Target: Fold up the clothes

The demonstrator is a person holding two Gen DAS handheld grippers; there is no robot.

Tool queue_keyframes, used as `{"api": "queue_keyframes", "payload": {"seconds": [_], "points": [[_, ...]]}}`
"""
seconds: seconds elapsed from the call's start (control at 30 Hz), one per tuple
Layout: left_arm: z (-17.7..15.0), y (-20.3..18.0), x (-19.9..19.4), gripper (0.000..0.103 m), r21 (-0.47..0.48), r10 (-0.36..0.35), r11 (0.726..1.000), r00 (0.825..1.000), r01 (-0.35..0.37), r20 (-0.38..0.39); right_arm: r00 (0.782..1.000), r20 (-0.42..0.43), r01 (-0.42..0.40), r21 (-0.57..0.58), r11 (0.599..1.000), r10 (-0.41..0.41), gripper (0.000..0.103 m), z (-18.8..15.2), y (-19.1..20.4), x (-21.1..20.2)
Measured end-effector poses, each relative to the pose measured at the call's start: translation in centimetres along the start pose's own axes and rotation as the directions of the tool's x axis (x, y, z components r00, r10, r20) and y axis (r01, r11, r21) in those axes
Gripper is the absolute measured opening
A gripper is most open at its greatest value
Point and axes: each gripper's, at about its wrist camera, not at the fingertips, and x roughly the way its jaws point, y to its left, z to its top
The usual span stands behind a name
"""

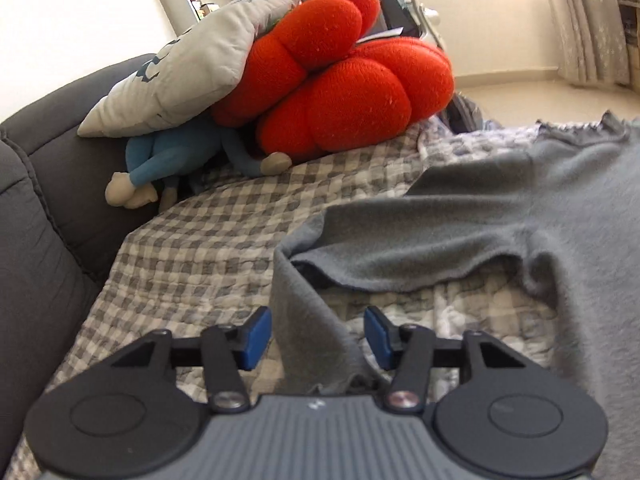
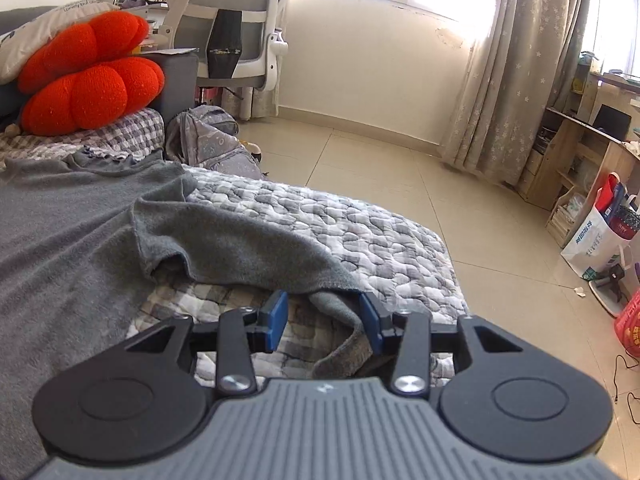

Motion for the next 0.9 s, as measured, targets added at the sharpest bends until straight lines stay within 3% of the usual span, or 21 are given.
{"api": "queue_keyframes", "payload": {"seconds": [0.03,0.1,0.17,0.3,0.37,0.6,0.7,0.77,0.9], "points": [[0.0,0.5,0.5,0.005,0.003,0.027,1.0,1.0,-0.027,-0.01,1.0,-0.017,0.016,-0.026,1.0,-0.017,0.041,-0.3,0.0,0.4],[0.5,3.1,1.0,0.005,-0.036,0.055,0.998,0.998,-0.055,-0.006,0.998,-0.019,0.054,-0.075,0.996,-0.055,0.003,-0.5,-0.4,0.8],[1.4,6.9,1.5,0.005,-0.107,0.085,0.991,0.996,-0.084,0.003,0.998,-0.005,0.062,-0.054,0.997,-0.063,0.003,-0.4,-1.7,0.6],[2.3,14.9,4.5,0.005,-0.273,0.087,0.956,0.993,-0.107,-0.085,0.994,0.005,0.11,-0.016,0.994,-0.11,0.003,0.0,-4.1,0.7],[2.6,17.1,6.0,0.007,-0.287,0.088,0.95,0.988,-0.123,-0.13,0.995,0.003,0.103,0.014,0.995,-0.103,0.003,0.3,-5.0,0.7],[1.4,17.7,7.7,0.013,-0.286,0.041,0.954,0.982,-0.093,-0.183,0.988,0.064,0.139,-0.009,0.99,-0.138,0.004,1.6,-5.3,-1.1],[0.6,17.1,8.3,0.02,-0.247,0.071,0.961,0.975,-0.123,-0.21,0.982,0.053,0.185,-0.067,0.98,-0.182,0.006,1.4,-5.3,-1.1],[0.2,16.7,8.8,0.022,-0.174,0.149,0.965,0.959,-0.194,-0.242,0.974,0.016,0.227,-0.1,0.969,-0.226,0.007,0.6,-5.9,-0.2],[0.0,19.2,8.5,0.021,-0.228,0.169,0.946,0.949,-0.232,-0.265,0.967,-0.051,0.246,-0.05,0.968,-0.248,0.007,-1.0,-8.2,0.0]]}}
